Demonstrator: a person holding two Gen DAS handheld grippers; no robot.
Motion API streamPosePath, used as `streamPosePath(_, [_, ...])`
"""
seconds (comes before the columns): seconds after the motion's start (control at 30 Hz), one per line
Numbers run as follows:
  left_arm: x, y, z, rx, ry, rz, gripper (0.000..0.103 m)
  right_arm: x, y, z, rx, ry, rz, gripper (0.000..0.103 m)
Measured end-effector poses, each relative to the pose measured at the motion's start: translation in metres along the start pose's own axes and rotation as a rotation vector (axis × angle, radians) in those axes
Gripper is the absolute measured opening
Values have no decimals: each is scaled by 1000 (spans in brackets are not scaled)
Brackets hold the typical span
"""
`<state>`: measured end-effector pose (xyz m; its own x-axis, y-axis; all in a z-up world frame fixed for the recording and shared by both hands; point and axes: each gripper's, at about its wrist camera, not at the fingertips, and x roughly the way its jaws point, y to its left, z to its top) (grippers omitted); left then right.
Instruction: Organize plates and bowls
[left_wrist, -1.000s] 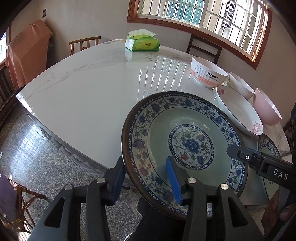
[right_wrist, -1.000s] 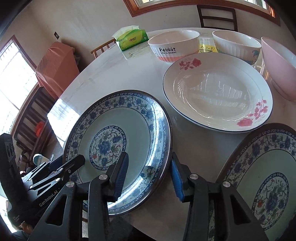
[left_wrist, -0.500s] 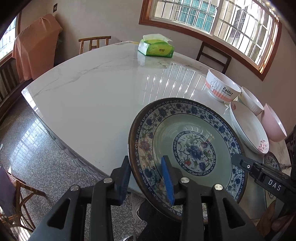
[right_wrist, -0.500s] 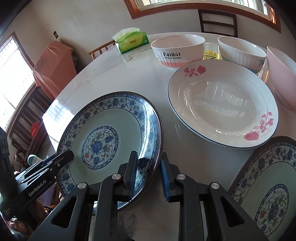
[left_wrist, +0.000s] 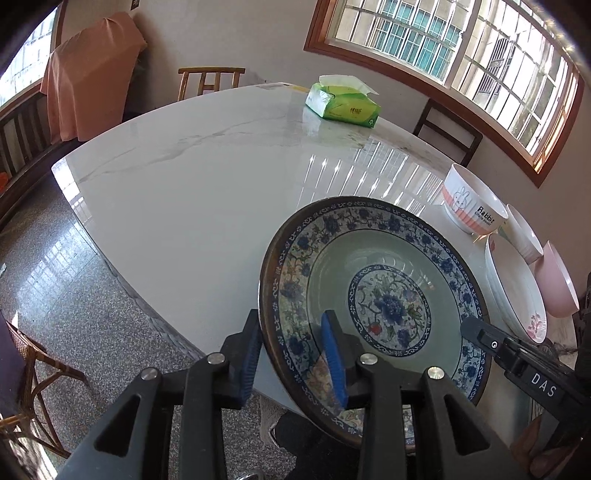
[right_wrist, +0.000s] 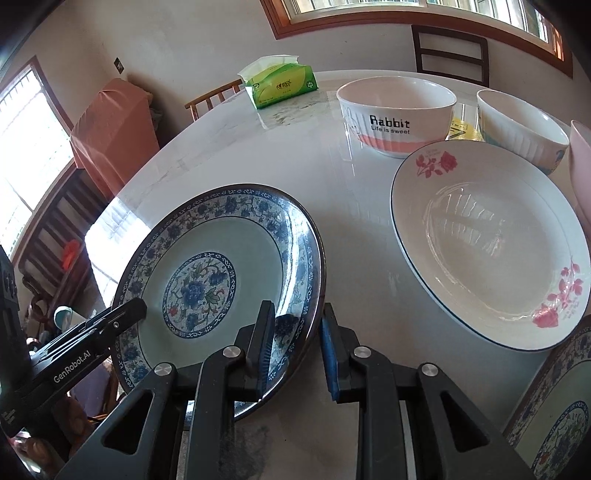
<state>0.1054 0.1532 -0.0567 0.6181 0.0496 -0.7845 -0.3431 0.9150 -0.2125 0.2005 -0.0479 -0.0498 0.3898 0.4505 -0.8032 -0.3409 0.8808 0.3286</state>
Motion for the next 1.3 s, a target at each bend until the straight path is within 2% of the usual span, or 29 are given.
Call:
streamPosePath(0.03, [0, -1, 0, 4, 4, -4, 44, -1, 0, -1, 2, 0, 0, 25])
streamPosePath(0.13, [-5, 2, -1, -20, 13, -7, 58, -11, -2, -6, 15, -19, 19, 29])
streamPosePath(0.2, [-17, 8, -4, -59, -31, -32, 58, -29, -6, -12, 27, -65, 32, 34])
streamPosePath(0.3, [-43, 19, -17, -95, -116, -140, 59, -65, -18, -29, 44, -134, 63, 40])
streamPosePath(0.37, [-61, 18, -28, -62, -162, -229, 59, -92, -33, -44, 81, -172, 81, 48])
streamPosePath(0.4, [-68, 12, -33, -25, -155, -251, 59, -106, -43, -52, 103, -191, 85, 50])
streamPosePath(0.53, [-81, -36, -47, 159, -35, -379, 59, -161, -89, -86, 178, -248, 2, 54])
streamPosePath(0.6, [-83, -64, -53, 233, -39, -368, 59, -183, -115, -102, 212, -247, -54, 63])
streamPosePath(0.67, [-79, -89, -58, 266, -25, -396, 59, -202, -141, -117, 256, -275, -117, 63])
streamPosePath(0.73, [-69, -111, -60, 273, 42, -478, 59, -213, -167, -129, 301, -273, -154, 65])
streamPosePath(0.77, [-64, -122, -62, 279, 60, -490, 59, -215, -178, -134, 324, -269, -155, 65])
streamPosePath(1.0, [-28, -182, -72, 308, 228, -519, 59, -206, -216, -150, 391, -264, -79, 65])
streamPosePath(1.17, [-13, -205, -77, 304, 288, -515, 59, -190, -231, -146, 417, -256, 11, 64])
streamPosePath(1.3, [2, -212, -80, 268, 351, -531, 58, -180, -237, -139, 420, -246, 76, 59])
